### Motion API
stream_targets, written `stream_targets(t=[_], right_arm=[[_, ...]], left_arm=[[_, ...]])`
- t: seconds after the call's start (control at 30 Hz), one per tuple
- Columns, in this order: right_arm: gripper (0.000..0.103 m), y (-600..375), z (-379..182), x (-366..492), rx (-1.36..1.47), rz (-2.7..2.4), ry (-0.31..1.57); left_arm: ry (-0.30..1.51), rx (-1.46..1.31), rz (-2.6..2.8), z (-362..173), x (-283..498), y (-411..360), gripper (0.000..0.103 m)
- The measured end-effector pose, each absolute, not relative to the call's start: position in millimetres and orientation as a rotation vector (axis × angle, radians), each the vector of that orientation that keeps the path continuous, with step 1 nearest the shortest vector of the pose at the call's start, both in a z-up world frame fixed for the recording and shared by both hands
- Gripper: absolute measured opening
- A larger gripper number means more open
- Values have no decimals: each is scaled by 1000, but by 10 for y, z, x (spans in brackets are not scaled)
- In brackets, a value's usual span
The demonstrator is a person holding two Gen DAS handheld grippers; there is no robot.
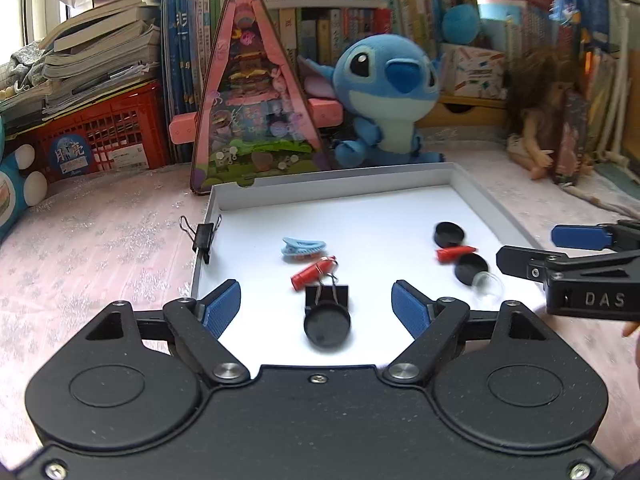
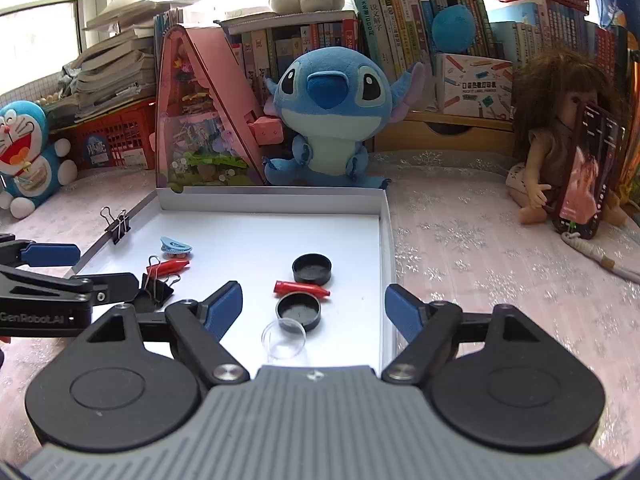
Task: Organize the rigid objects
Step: 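Withdraw both tools up and away from the tray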
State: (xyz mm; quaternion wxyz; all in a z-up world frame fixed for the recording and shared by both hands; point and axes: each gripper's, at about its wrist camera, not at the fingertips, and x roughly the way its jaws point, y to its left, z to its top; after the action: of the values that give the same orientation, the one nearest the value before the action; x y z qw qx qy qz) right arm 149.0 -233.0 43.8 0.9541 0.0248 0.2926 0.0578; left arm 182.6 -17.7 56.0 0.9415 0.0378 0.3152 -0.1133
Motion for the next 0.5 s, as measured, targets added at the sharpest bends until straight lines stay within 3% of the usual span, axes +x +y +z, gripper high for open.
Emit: stream_targets(t=[0.5], right_arm=[[96,-2316,403,995,0,153,538]], left_arm=[[605,54,-294,546,1257,9,84]])
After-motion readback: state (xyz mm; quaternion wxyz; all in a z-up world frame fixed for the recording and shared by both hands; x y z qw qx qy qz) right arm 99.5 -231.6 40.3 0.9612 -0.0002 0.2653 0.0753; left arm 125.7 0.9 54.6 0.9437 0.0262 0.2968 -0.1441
